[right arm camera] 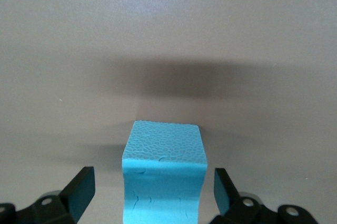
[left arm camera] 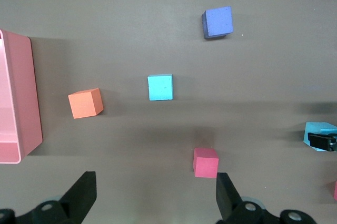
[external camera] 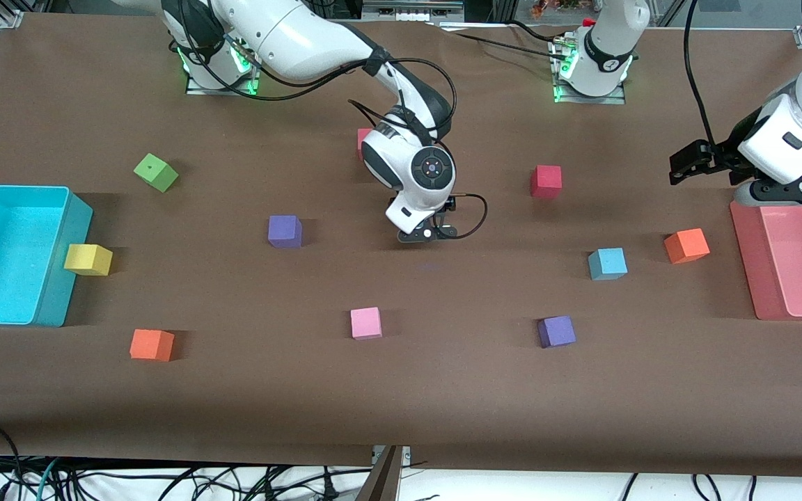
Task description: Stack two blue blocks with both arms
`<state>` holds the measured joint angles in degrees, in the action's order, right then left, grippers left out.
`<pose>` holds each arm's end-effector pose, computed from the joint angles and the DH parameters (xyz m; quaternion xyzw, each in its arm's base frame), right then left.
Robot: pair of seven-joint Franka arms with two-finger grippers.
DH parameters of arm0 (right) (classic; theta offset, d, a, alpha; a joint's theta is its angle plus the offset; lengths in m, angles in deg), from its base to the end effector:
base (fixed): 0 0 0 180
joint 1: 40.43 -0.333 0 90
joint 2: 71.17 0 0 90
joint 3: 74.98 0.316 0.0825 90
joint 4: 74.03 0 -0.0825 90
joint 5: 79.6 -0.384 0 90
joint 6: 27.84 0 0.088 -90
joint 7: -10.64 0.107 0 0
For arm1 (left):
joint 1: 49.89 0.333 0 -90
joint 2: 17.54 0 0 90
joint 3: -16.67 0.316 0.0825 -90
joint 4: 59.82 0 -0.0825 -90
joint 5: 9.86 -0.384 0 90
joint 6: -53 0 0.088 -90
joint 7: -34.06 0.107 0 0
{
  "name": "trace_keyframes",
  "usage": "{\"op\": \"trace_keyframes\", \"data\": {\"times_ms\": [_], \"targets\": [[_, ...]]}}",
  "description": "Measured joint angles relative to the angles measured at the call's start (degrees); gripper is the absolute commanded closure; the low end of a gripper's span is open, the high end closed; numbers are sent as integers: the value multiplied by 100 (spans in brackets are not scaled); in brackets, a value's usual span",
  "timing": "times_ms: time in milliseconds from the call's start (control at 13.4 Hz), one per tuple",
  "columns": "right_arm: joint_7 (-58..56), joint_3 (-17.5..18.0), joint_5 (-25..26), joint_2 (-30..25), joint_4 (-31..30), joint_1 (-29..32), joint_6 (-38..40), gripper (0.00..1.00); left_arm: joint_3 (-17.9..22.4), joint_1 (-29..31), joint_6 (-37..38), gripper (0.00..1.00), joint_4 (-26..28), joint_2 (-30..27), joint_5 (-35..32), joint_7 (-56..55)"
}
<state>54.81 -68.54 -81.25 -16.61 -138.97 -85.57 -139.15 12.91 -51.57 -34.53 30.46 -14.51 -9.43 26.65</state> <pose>0.4852 0.5752 0.2162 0.9951 0.0380 -0.0908 0.0106 0.5614 -0.0534 0.5891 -0.9986 -0.0172 0.0507 0.0002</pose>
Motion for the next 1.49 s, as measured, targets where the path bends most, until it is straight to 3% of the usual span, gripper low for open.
{"op": "trace_keyframes", "data": {"times_ms": [298,893,1265,1488], "targets": [[-7,-51,0,-69,185,84,155,0,3,1,-222,0,130,43,0,0],[-58,-46,-97,-945,264,259,540,0,14,6,-630,0,422,68,0,0],[-977,-71,-127,-1232,261,361,595,0,17,9,-636,0,422,31,0,0],[-1810,-114,-611,-1260,109,455,445,0,13,8,-856,0,635,59,-3,0]]}}
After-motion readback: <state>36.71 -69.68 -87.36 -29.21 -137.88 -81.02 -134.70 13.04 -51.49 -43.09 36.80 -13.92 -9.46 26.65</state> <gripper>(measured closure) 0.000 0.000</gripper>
